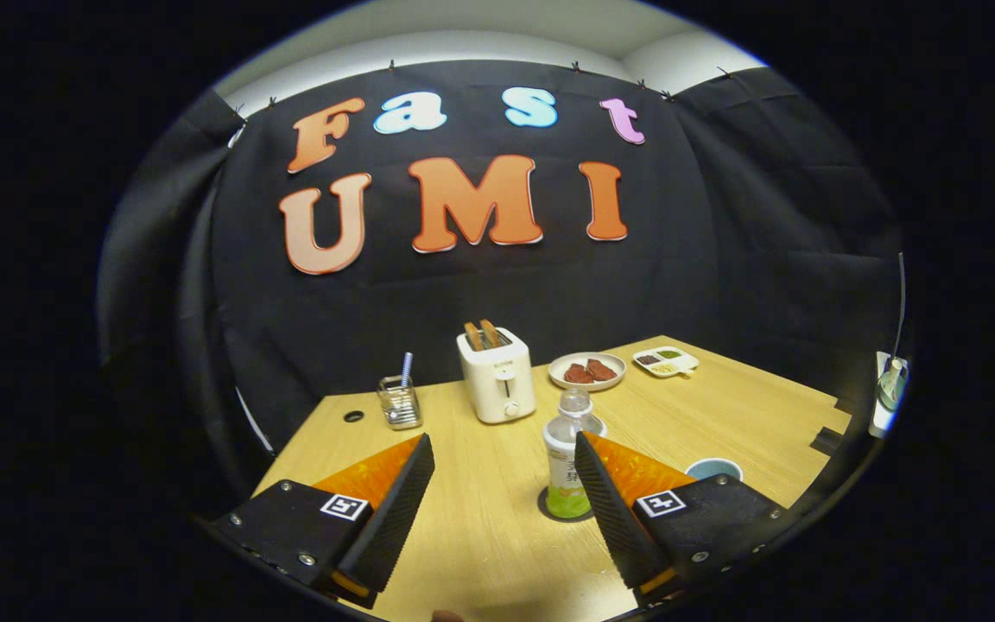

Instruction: Take the bottle from table, then pour the juice into the cup, finally place the bottle on the coaster

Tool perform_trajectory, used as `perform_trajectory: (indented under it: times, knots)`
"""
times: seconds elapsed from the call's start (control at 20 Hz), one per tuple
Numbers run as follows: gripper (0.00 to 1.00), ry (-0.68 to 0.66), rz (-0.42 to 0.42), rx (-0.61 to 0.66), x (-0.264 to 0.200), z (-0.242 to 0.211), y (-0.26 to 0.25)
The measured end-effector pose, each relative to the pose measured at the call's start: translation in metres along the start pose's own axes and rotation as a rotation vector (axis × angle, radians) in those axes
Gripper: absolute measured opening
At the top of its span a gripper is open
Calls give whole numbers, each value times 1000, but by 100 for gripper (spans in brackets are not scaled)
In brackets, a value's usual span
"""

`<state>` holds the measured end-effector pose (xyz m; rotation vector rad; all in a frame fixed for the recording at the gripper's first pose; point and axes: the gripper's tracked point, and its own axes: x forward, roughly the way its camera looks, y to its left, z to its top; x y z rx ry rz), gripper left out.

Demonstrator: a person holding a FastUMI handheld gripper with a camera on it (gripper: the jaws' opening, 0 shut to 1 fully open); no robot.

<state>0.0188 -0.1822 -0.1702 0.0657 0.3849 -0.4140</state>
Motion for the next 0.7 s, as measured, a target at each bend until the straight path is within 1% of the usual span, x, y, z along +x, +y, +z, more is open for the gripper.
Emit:
perform_trajectory:
  times: [0.2, 0.35, 0.55, 0.7]
  knots:
    - [97, -78, 135, -14, -53, 43, 57]
    - [97, -134, 184, -17, -80, 58, 82]
    - [97, -148, 253, -2, -103, 57, 108]
    - [97, -161, 261, 6, -114, 60, 110]
